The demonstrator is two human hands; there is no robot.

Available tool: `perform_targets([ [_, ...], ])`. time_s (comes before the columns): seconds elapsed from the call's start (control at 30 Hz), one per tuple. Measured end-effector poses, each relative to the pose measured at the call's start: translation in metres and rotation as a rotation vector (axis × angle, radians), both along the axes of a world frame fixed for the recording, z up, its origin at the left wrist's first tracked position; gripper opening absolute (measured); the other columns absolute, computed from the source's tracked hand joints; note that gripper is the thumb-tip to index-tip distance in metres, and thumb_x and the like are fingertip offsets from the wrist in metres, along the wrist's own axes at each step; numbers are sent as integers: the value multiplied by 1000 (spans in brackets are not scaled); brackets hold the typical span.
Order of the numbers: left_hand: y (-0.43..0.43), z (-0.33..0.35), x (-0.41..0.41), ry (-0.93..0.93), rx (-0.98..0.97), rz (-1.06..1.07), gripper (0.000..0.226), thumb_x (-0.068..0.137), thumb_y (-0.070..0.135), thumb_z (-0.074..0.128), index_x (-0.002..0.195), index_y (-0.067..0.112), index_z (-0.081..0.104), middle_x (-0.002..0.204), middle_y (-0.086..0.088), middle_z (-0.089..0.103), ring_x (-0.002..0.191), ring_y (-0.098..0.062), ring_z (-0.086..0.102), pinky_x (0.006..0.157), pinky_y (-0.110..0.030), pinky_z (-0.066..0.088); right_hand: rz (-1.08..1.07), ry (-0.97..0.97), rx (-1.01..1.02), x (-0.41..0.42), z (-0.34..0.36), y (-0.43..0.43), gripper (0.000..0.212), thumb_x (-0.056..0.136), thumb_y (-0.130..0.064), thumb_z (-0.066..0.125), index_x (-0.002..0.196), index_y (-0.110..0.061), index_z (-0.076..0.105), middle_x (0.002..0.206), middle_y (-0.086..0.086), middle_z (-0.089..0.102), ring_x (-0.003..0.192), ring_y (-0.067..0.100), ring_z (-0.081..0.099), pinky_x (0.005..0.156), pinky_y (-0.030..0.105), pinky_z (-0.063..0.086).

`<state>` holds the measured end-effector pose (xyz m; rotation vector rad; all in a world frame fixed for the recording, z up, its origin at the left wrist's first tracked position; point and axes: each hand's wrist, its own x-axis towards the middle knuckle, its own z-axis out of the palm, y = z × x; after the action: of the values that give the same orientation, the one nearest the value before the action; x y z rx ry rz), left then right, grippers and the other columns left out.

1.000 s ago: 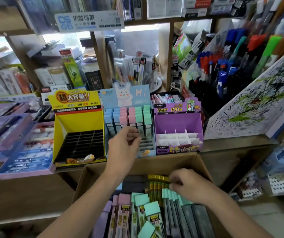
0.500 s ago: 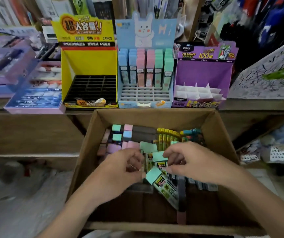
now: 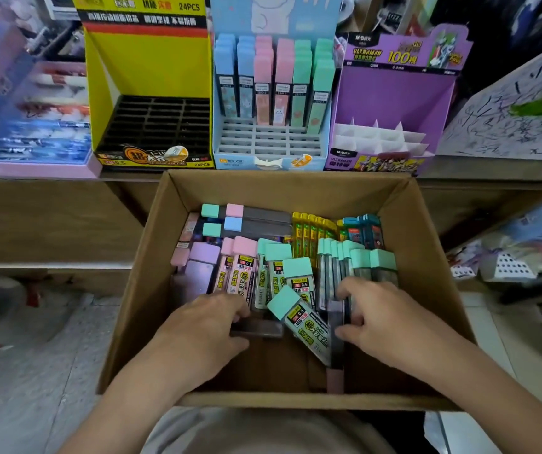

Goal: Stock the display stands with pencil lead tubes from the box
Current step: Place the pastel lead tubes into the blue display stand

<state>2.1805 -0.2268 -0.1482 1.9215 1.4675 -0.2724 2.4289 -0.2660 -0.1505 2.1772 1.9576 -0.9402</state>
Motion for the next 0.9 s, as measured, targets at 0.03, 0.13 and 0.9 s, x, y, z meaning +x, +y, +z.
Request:
perform_targets([
  [0.03, -1, 0, 1, 3, -4, -1, 38, 92, 36, 70, 128, 40, 58, 124, 18, 59, 108, -5, 51, 96, -24, 45, 1, 12, 6, -1, 0, -1, 37, 89, -39, 75, 118, -36, 53, 82, -18, 56, 79, 0, 57, 60, 22, 44],
  [0.13, -1, -2, 1, 3, -26, -1, 40, 93, 32, 69, 132, 38, 58, 125, 15, 58, 113, -7, 53, 99, -25, 47, 8, 41, 13, -2, -2, -2, 37, 89, -39, 76, 118, -38, 54, 82, -18, 58, 77, -1, 59, 62, 23, 46],
  [0.9, -4, -9, -1, 42, -57, -85, 13, 90, 32, 68, 94, 32, 56, 102, 13, 59, 96, -7, 56, 74, -25, 45, -300, 632, -112, 0, -4, 8, 12, 95, -12, 70, 99, -24, 72, 91, -5, 78, 80, 12, 77, 66, 23, 61],
])
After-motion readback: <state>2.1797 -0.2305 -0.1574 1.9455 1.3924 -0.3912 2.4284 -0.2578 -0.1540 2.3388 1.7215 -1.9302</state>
